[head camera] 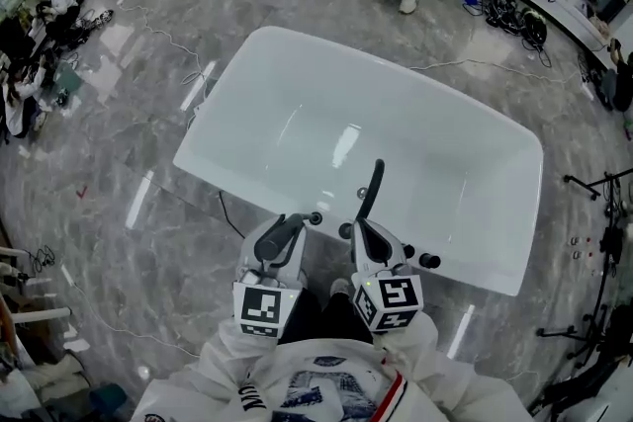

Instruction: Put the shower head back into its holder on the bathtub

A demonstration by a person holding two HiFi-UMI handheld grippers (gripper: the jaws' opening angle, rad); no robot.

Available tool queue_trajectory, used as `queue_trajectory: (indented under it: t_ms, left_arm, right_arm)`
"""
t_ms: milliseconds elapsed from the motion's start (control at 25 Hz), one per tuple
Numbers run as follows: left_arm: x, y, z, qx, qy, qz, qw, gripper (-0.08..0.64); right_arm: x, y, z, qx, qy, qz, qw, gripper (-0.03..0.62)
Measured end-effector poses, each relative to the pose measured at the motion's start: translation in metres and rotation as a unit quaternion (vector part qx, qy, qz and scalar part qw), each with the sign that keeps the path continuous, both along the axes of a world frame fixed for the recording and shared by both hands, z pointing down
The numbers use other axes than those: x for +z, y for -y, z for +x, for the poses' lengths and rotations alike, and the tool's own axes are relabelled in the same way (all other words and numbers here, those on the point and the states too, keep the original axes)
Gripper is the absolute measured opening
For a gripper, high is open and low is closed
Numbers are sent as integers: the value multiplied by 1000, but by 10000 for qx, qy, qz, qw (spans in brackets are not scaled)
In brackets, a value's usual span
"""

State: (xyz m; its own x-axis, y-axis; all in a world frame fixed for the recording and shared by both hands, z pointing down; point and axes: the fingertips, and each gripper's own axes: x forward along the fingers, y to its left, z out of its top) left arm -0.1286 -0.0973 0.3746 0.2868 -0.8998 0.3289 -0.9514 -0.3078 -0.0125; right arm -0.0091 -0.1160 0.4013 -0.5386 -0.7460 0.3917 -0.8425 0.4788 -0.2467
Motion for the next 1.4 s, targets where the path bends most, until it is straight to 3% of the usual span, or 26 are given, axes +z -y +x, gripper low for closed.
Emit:
queue_trajectory:
  t_ms: [440,1120,1400]
  left_arm:
    - [31,7,7,381,-121,-199,9990,140]
    - [87,17,8,321,-148,-517,9980,140]
    - [111,18,15,277,-173,-567,9979,140]
  right_arm:
    - [19,-5,-3,287,-109,-52,9995,5]
    - [62,-22,-26,103,-27,-330,9994,5]
    - [85,-33,-15,173,-52,-500,9986,6]
